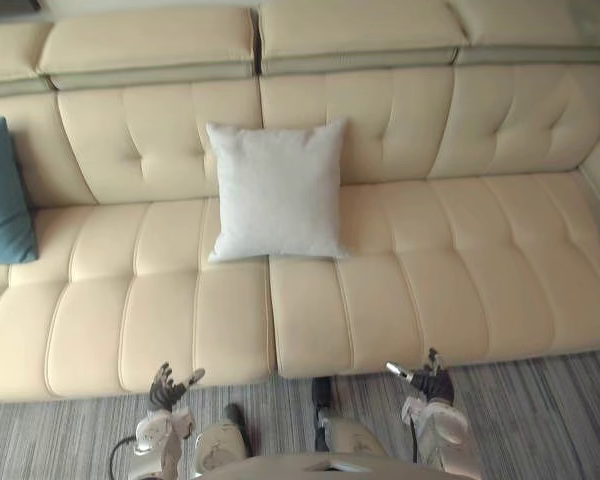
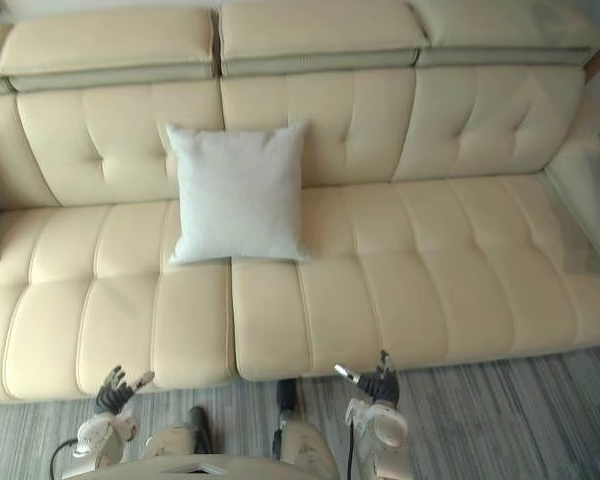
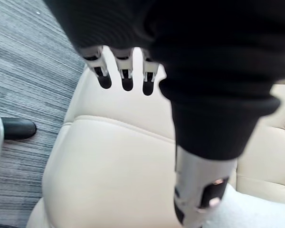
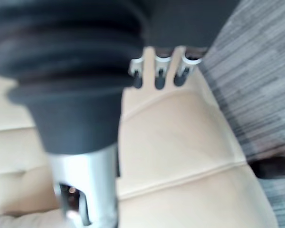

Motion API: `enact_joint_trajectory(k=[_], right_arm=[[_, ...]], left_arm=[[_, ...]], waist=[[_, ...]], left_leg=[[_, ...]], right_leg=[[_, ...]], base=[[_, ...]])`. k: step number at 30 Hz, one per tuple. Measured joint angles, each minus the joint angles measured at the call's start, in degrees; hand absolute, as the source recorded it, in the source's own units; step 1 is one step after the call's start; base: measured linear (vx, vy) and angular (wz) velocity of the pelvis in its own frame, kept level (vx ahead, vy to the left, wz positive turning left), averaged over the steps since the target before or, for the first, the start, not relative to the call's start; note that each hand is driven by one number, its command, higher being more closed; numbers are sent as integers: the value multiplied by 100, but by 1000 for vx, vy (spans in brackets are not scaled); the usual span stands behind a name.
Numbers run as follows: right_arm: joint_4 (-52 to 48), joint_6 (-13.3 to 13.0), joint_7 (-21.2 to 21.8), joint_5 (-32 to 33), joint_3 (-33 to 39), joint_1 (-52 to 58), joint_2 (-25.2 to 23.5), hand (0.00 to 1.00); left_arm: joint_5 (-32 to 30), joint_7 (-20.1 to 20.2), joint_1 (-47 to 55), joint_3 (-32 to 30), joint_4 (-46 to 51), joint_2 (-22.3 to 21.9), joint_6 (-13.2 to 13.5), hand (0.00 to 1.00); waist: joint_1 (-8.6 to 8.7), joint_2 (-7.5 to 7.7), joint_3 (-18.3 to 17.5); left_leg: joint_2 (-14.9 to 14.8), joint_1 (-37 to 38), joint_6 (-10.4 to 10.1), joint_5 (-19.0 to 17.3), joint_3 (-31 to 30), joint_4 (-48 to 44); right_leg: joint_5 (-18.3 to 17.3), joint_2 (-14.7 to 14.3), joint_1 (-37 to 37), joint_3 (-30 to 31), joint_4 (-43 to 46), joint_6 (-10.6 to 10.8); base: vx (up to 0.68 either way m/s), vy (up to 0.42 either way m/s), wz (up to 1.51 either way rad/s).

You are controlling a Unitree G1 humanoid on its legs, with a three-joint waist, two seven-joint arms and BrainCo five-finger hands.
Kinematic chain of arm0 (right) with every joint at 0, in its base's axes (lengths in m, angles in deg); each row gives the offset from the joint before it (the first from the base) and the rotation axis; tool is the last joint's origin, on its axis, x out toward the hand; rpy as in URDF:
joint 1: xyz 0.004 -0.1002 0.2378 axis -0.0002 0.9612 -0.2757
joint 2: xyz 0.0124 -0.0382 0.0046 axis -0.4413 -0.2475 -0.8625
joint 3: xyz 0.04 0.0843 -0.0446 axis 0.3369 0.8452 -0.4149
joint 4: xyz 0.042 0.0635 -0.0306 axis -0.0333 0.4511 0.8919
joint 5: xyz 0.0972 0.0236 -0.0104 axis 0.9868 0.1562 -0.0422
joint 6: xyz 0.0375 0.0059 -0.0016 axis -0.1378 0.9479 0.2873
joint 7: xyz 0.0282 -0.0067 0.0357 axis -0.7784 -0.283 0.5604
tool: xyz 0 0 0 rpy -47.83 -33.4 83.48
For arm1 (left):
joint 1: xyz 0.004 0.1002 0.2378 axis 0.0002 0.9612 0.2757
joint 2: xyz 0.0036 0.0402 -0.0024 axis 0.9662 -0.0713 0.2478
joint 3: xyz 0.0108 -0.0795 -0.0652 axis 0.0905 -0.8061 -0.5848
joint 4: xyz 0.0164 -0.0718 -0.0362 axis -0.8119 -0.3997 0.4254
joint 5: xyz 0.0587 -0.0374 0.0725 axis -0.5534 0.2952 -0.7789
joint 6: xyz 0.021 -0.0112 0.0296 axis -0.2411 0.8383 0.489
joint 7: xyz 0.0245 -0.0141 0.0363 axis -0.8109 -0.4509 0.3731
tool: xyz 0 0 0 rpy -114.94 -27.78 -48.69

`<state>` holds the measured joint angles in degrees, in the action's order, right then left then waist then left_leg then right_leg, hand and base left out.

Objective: Pick up cushions and gather them together orderly.

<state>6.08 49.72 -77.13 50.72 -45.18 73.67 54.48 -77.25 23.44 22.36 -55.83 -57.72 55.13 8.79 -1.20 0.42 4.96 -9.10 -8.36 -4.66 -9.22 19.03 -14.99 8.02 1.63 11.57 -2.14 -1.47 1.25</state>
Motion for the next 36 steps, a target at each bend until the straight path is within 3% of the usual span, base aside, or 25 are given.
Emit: enact_joint_trajectory(k=[4,5,6,7,8,9,10,11,12,13,14,16,17,18,19,21,23,25,26,29,33,36], right_arm=[[680,120,37,-19,5,-205,-4,0],[804,142,38,-24,10,-294,-13,0],[988,205,38,-35,88,-366,-44,0],[1080,219,36,-61,119,-426,-58,0],[1317,231,36,-164,112,-507,-113,0],[1473,239,35,-229,113,-496,-215,0],[1563,239,39,-239,110,-461,-241,0],[1674,247,34,-241,80,-509,-247,0],[1740,238,32,-243,83,-591,-211,0],[1837,267,22,-244,120,-719,-192,0],[1855,310,12,-246,78,-794,-216,0],[1964,331,-12,-245,-37,-1008,-160,0],[1971,320,-36,-244,-104,-1209,-42,0],[1967,322,-38,-245,-108,-1222,-30,0],[1969,340,-43,-245,-106,-1222,28,0],[1979,353,-48,-245,-65,-1158,7,0],[1977,355,-51,-246,-34,-1089,11,0],[1967,360,-76,-246,1,-1061,13,0],[1907,353,-80,-246,58,-999,17,0],[1780,347,-76,-246,128,-886,-14,0],[1778,375,-53,-241,258,-539,-344,0],[1782,381,-46,-236,339,-533,-369,0]], left_arm=[[-63,-9,-8,-128,-331,-8,-10,0],[-60,-10,-10,-189,-371,-25,-20,0],[-53,-16,6,-300,-382,-75,-37,0],[-49,-21,11,-333,-378,-96,-40,0],[-41,-27,16,-402,-429,-103,-50,0],[-11,-67,11,-482,-442,-48,-81,0],[-6,-92,-15,-528,-434,-7,-88,0],[0,-120,-77,-623,-468,-85,-127,0],[3,-119,-91,-624,-559,-131,-139,0],[9,-125,-161,-647,-656,-201,-129,0],[59,-154,-245,-573,-637,-161,-108,0],[81,-174,-386,-489,-682,-110,-130,0],[104,-181,-421,-367,-754,-215,-152,0],[103,-181,-428,-344,-753,-232,-153,0],[101,-215,-504,-197,-746,-328,-154,0],[88,-239,-492,-74,-680,-343,-153,0],[27,-248,-463,20,-644,-338,-152,0],[-10,-248,-473,38,-643,-335,-154,0],[-16,-248,-470,37,-642,-336,-154,0],[-22,-240,-446,32,-659,-351,-159,0],[-98,-241,-416,43,-664,-190,-177,0],[-239,-239,-447,62,-777,-161,-195,0]], waist=[[-43,35,-31],[-49,36,-38],[-66,-36,-88],[-87,-70,-80],[-103,-11,-96],[-75,102,-117],[-51,181,-122],[-143,209,-155],[-211,105,-244],[-274,33,-279],[-184,250,-249],[-280,374,-216],[-331,69,-36],[-319,47,-15],[-313,-107,103],[-321,-172,141],[-313,-139,161],[-307,-121,185],[-304,-89,195],[-277,-150,171],[-152,155,12],[-76,156,20]], left_leg=[[-40,130,38,-93,149,-147],[-67,136,65,-107,228,-215],[-220,128,121,-61,326,-164],[-279,139,115,-55,343,-169],[-325,250,111,-53,367,-245],[-290,252,111,-77,284,-475],[-260,242,102,-88,254,-581],[-221,226,136,-107,34,-399],[-130,228,188,-37,-189,-39],[-152,258,76,290,-155,257],[94,185,92,527,-260,362],[91,-119,49,566,-232,199],[-146,-296,26,662,-283,113],[-165,-304,28,684,-291,125],[-228,-330,-3,813,-323,198],[-232,-287,-14,1016,-320,397],[-220,-323,-25,1098,-364,446],[-168,-403,16,837,-513,82],[-48,-397,24,385,-733,-490],[129,-278,3,-318,-1115,-783],[393,-234,42,-343,-727,-469],[385,-93,136,-403,-250,-477]], right_leg=[[-27,-21,-60,140,87,25],[-179,37,-27,-95,176,-24],[-625,159,87,-798,627,-157],[-863,274,191,-1047,1027,-252],[-1094,594,436,-1336,2427,-216],[-1223,878,457,-1404,3180,-81],[-1206,836,472,-1429,3267,-57],[-1109,726,408,-1391,3111,47],[-1030,548,245,-1271,2580,191],[-1444,618,196,-1165,2908,137],[-1985,867,4,-1157,3388,180],[-2138,675,-335,-1138,2250,277],[-1705,367,-548,-1236,1581,187],[-1664,337,-579,-1258,1492,185],[-1476,233,-651,-1295,1257,148],[-1426,218,-545,-1307,1289,95],[-1392,238,-420,-1278,1315,35],[-1364,310,-310,-1208,1386,-28],[-1345,424,-227,-1103,1494,-19],[-1256,400,-54,-762,1457,129],[-657,476,-35,-297,760,177],[-287,421,0,168,617,208]], base=[[-9,16,-22],[-50,18,-27],[-66,6,-24],[18,-15,-23],[56,-61,0],[71,-83,9],[-37,-98,9],[-122,-56,-10],[-175,-64,-23],[-122,-111,21],[-71,-150,26],[-112,-179,-2],[-195,-137,-26],[-235,-85,-6],[-245,-66,9],[-238,-49,3],[-212,-5,-12],[-154,101,-40],[-134,182,-64],[-107,201,-70],[-43,155,-48],[24,117,-76]])
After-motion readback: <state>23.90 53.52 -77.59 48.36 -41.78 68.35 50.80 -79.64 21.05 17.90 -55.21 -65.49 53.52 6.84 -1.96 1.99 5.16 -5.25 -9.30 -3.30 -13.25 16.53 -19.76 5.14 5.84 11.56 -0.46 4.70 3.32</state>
